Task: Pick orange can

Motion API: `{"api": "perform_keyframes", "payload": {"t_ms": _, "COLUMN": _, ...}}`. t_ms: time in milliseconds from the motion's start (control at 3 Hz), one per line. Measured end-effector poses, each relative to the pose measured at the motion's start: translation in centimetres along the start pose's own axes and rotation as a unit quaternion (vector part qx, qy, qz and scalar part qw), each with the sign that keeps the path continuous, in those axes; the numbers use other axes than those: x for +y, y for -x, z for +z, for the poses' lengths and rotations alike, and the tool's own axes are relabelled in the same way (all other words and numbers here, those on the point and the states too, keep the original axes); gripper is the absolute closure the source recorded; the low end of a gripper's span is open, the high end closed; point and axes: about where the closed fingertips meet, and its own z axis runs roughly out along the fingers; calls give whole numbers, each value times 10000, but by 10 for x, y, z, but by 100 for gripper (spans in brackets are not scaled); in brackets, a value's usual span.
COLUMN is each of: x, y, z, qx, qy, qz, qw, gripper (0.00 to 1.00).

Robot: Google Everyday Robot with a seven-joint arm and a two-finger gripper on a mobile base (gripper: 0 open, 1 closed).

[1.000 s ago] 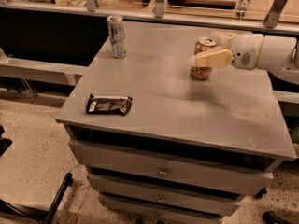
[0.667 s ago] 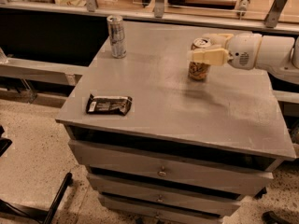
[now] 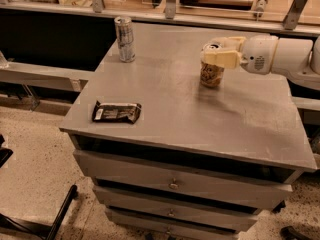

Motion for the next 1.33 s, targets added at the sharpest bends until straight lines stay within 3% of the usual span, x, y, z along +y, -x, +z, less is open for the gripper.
{"api": "perform_keyframes", "payload": {"t_ms": 333, "x": 0, "y": 3, "z": 3, "qx": -14, "qy": 16, "qz": 42, "qw": 10000, "gripper": 99}}
{"api": "perform_keyframes", "payload": {"t_ms": 667, "x": -1, "y": 32, "z": 9, "qx": -248, "qy": 127, "qz": 80, "qw": 9996, "gripper": 100}}
{"api": "perform_keyframes", "payload": {"t_ms": 1000, "x": 4, "y": 105, "z": 7, "qx": -670, "qy": 225, "qz": -96, "qw": 9975, "gripper": 100}}
{"api": "perform_keyframes", "payload": {"t_ms": 1333, "x": 4, "y": 107, "z": 7, "qx": -678, "qy": 222, "qz": -103, "qw": 9974, "gripper": 100}}
